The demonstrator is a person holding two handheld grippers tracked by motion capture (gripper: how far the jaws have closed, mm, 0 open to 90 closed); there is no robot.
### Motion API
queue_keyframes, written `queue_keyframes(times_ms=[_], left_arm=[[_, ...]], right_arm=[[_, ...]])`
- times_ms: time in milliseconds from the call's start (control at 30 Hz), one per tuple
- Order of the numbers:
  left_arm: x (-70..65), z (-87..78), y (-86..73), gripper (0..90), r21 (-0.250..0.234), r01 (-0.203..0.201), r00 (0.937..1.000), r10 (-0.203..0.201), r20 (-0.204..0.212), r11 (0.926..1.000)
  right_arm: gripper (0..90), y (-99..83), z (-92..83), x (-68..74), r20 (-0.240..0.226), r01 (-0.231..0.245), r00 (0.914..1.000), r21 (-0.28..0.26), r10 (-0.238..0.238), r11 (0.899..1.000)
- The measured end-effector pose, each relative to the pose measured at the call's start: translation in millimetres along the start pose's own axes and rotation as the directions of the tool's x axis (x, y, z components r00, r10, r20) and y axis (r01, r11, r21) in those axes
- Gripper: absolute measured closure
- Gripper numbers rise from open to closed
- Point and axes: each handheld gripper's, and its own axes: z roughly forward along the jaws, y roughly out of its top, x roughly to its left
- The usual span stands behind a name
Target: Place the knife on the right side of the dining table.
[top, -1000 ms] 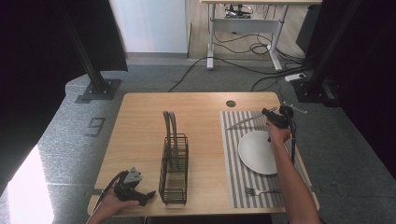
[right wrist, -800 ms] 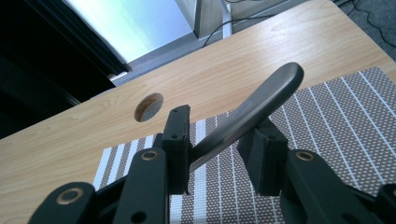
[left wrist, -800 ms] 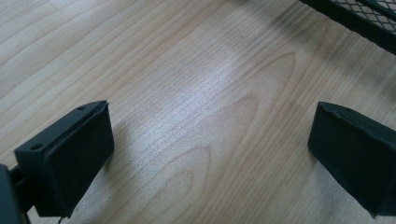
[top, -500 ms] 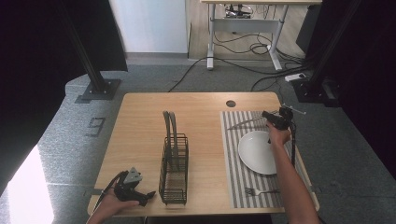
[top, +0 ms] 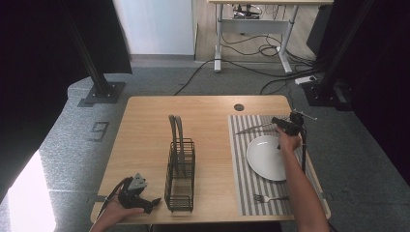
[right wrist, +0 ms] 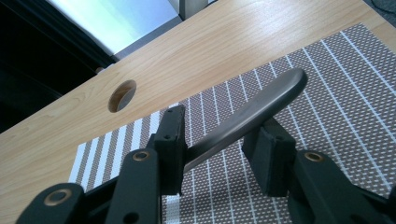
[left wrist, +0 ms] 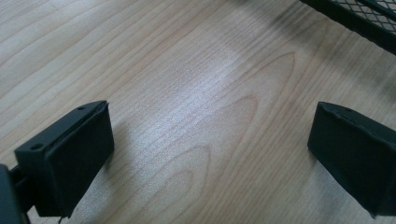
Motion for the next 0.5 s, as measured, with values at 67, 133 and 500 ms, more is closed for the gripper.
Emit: queue_keyframes(times_ms=[67,133,500], left_arm=[[0.0,0.0,0.0,0.1,0.000,0.000,1.0000,0.000,0.000,1.0000],[0.0,0.0,0.0,0.1,0.000,0.000,1.0000,0.000,0.000,1.0000],[0.0,0.0,0.0,0.1,0.000,0.000,1.0000,0.000,0.000,1.0000]], right_arm=[[59.0,-0.3,1.1,-0.8,0.005,-0.002,1.0000,-0.002,0.002,1.000],[58.9,-0.5,1.8,-2.2,0.012,-0.009,0.9999,-0.004,0.009,1.000],[57.3,-1.6,4.5,-13.6,0.049,-0.059,0.9972,0.033,0.057,0.998]])
